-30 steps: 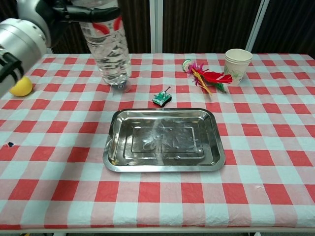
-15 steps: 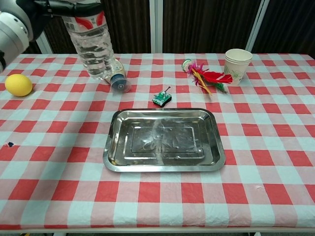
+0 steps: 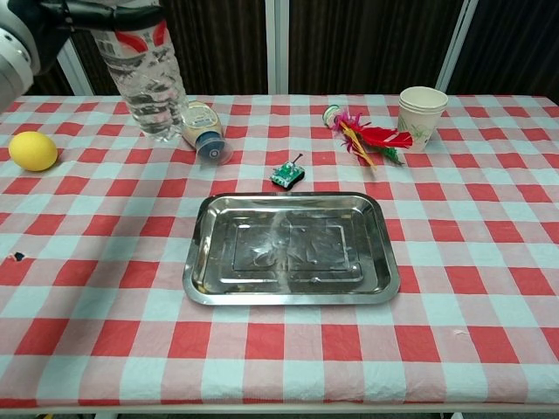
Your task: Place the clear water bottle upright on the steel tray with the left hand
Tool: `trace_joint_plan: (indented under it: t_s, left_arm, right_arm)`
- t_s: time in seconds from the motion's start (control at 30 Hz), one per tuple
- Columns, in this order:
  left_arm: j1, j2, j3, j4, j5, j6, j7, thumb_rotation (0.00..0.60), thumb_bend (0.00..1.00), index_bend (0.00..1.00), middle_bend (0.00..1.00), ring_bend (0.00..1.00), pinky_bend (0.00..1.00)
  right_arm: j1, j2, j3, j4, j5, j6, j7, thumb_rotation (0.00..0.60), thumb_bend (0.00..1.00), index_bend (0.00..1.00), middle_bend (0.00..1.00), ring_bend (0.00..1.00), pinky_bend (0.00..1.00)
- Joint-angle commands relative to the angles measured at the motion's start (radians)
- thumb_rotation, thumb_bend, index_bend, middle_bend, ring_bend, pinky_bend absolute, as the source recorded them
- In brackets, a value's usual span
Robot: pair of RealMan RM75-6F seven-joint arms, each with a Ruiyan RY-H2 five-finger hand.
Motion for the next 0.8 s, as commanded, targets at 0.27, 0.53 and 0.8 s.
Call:
trace_joint_plan:
  t_s: [0.27, 0.53, 0.8]
  left_arm:
    - [0.036, -0.047, 0.079, -0.085, 0.038, 0.053, 0.016, 0.600, 0.23, 0.63, 0.65, 0.53, 0.58]
    - [0.062, -0.228, 0.158, 0.051, 0.094, 0.134, -0.020, 0.600, 0.22, 0.62, 0.65, 0.53, 0.58]
    - [0.083, -0.357, 0.159, 0.221, 0.098, 0.159, -0.082, 0.600, 0.22, 0.62, 0.65, 0.53, 0.58]
  right_arm:
    - [0.002, 0.000, -0.003, -0.001, -0.006, -0.004, 0.000, 0.600, 0.05, 0.16, 0.16, 0.00, 0.04]
    - [-0.006, 0.008, -0.001, -0.008, -0.015, 0.014, 0.009, 0.600, 0.04, 0.16, 0.16, 0.00, 0.04]
    - [-0.005, 0.011, 0.003, -0.003, -0.005, 0.011, 0.020, 0.600, 0.04, 0.16, 0.16, 0.00, 0.04]
